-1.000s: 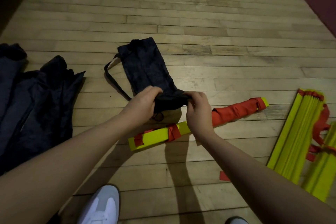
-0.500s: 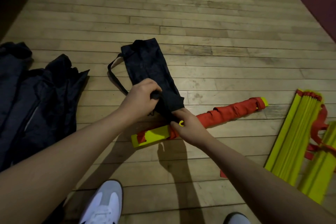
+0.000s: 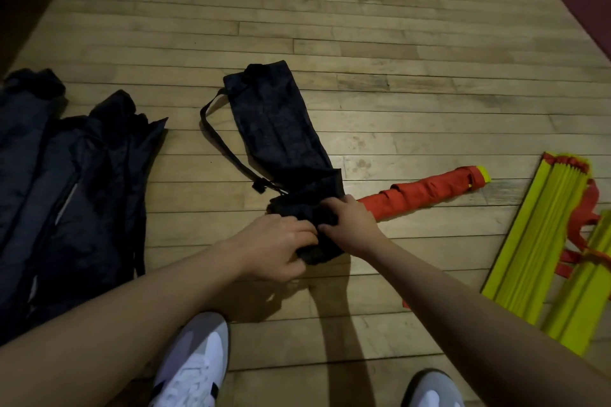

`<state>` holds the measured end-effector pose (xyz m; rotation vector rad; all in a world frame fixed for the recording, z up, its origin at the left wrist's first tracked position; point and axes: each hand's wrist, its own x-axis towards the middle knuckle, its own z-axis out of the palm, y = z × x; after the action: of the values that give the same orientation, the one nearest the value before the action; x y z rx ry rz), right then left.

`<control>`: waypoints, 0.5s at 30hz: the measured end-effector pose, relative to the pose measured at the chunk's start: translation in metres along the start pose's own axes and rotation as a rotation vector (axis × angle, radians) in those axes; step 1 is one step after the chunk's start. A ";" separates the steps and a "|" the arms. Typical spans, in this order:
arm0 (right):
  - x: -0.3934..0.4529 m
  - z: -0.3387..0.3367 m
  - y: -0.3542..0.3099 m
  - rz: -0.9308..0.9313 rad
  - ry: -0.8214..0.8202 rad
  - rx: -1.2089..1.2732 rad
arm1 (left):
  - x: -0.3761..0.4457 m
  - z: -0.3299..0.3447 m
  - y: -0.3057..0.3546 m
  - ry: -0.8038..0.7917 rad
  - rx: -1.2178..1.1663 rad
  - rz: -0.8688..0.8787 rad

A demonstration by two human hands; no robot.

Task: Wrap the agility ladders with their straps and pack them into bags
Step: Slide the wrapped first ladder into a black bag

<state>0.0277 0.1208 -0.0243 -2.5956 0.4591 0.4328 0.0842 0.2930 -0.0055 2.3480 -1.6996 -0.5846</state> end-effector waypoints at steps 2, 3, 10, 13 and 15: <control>-0.004 0.003 0.000 -0.011 -0.020 -0.174 | -0.006 0.005 -0.003 0.061 -0.063 -0.098; -0.005 0.005 0.000 -0.030 0.007 -0.212 | -0.009 0.007 -0.005 0.087 -0.081 -0.150; -0.002 0.016 -0.016 -0.193 0.049 -0.153 | 0.002 0.010 -0.024 0.198 -0.219 -0.587; -0.005 0.027 -0.022 -0.184 0.029 -0.323 | 0.006 0.013 -0.029 0.172 -0.257 -0.619; -0.004 0.028 -0.021 -0.208 0.091 -0.336 | 0.009 0.014 -0.032 0.149 -0.263 -0.546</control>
<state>0.0262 0.1532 -0.0377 -2.9586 0.1505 0.3457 0.1086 0.2962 -0.0316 2.5687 -0.8487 -0.6450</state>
